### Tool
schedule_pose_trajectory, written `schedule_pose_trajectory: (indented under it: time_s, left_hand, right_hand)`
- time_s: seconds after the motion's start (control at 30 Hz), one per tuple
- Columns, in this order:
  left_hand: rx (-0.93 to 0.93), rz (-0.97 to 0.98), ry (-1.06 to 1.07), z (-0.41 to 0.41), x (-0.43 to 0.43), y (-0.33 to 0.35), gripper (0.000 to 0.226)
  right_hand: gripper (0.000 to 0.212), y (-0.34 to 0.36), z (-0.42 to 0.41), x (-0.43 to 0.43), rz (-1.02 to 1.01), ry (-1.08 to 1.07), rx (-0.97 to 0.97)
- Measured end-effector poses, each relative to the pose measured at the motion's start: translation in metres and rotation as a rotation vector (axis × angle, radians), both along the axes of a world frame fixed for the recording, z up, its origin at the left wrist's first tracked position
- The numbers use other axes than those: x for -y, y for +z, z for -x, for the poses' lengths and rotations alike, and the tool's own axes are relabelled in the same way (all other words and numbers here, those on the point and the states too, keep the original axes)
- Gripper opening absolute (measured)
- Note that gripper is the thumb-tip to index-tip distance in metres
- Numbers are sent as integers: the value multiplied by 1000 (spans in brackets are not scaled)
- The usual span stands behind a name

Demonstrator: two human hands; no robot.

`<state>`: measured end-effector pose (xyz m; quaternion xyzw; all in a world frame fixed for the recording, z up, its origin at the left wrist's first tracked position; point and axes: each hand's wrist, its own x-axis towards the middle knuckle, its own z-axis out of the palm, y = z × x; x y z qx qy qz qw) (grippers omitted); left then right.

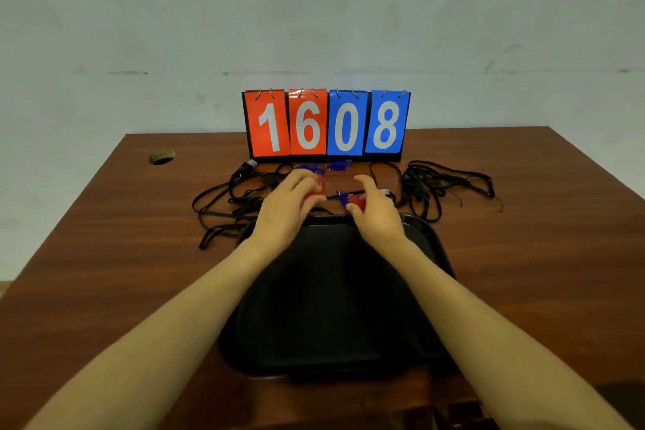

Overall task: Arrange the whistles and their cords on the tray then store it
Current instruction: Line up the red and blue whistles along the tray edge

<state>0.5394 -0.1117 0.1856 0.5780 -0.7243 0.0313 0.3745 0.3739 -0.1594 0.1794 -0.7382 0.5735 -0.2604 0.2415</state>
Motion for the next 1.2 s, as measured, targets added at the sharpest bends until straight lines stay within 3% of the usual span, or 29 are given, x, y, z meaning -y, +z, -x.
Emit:
schedule_pose_trajectory:
  time_s: [0.2,0.43,0.6,0.8,1.0,1.1,1.2]
  left_hand:
    - [98,-52,69,-14,-63,-33,27]
    - [-100,-349,338,-22,-93,-40,14]
    - [75,-413,418,-22,-92,-38,37]
    - [171,-483,385,-17,-88,-35,49]
    - [291,-484,50,-18,-81,-37,48]
    - [205,-563,171,-18,-79,-38,43]
    - [124,-633,286,-22,-78,-35,53]
  right_hand:
    - [49,-13,-5,-34,6,28,11]
    - [47,-21,-10,-64,-5,58,40]
    - [44,-23,-12,-70,31,65,-20]
    - [33,-21,-17,-70,-37,119,-271]
    - [49,-14,-12,-69,-178,189,-349]
    - [52,-13,-8,-71,-211,202,-323]
    - [46,-15,-12,-72,-192,212,-304]
